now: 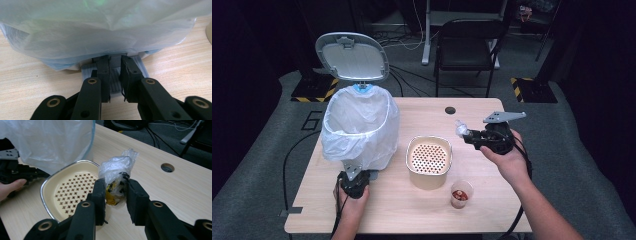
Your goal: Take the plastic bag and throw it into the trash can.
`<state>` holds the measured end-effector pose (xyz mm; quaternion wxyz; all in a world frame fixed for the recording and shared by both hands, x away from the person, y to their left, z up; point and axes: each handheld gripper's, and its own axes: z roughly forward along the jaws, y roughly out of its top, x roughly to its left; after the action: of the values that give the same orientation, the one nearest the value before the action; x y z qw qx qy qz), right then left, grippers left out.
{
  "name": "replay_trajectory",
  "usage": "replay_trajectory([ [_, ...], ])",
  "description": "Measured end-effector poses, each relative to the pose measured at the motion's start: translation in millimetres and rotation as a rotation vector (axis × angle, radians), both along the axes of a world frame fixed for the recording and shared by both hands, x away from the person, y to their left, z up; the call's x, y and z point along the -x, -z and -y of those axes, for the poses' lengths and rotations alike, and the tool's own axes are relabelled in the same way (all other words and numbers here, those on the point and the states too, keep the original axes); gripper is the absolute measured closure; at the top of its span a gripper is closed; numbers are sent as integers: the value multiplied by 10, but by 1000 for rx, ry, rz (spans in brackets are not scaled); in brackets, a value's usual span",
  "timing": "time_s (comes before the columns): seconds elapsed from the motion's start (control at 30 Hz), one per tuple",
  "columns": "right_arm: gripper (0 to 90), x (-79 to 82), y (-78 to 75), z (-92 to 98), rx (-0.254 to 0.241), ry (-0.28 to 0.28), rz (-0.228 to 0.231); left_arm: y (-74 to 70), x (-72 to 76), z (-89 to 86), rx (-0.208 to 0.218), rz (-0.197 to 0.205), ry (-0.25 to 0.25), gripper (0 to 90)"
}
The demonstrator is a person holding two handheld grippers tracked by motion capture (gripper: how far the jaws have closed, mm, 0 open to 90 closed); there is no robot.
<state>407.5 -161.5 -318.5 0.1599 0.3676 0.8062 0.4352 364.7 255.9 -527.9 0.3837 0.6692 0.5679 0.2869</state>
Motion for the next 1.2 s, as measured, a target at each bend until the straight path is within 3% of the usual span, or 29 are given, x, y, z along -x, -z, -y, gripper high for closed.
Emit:
replay_trajectory([
  [0.33, 701, 86, -171, -348, -1, -88, 57, 1, 0, 2, -2, 1, -1, 784],
  [0.57, 701, 73, -263, -589, -8, -145, 64, -1, 1, 1, -2, -1, 0, 784],
  [0.63, 701, 58, -281, -656, -16, -155, 59, 6, -5, 15, 18, 11, -12, 784],
  [0.67, 701, 49, -289, -687, -17, -161, 59, 1, -1, 3, 2, 1, -2, 784],
  [0.87, 701, -35, -362, -859, -20, -186, 56, 2, -1, 2, 1, 3, -1, 784],
  [1.2, 701, -171, -727, -1048, -18, -207, 95, 0, 0, 0, 1, 0, 1, 784],
])
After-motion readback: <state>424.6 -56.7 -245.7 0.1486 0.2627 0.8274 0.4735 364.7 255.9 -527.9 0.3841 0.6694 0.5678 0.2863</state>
